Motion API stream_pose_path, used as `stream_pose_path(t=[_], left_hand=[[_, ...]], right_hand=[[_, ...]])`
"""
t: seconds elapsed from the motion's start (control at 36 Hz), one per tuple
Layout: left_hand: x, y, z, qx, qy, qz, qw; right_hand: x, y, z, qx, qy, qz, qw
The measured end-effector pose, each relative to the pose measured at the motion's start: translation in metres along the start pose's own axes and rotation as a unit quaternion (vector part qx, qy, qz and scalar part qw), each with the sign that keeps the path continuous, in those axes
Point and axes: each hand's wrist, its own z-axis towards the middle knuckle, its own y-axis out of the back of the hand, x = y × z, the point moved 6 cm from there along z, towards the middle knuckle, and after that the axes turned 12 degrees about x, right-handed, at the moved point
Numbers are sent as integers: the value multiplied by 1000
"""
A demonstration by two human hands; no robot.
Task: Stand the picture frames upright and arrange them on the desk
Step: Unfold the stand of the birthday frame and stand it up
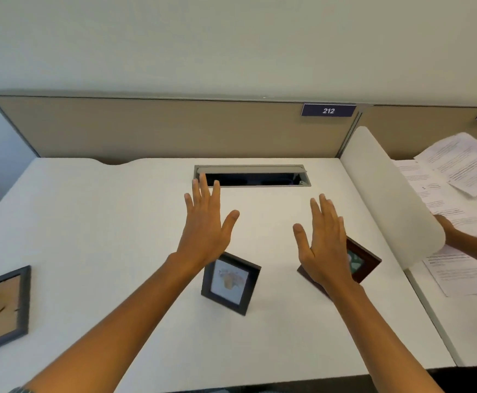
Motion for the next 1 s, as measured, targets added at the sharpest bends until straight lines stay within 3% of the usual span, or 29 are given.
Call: stream_pose_path(t=[0.53, 1.0], left_hand=[[208, 58, -125, -45, 149, 9, 988], [384, 53, -249, -74, 314, -52, 945]], right_hand=[[208, -97, 15, 116, 188, -26, 975], [378, -259, -25, 273, 304, -35, 912]])
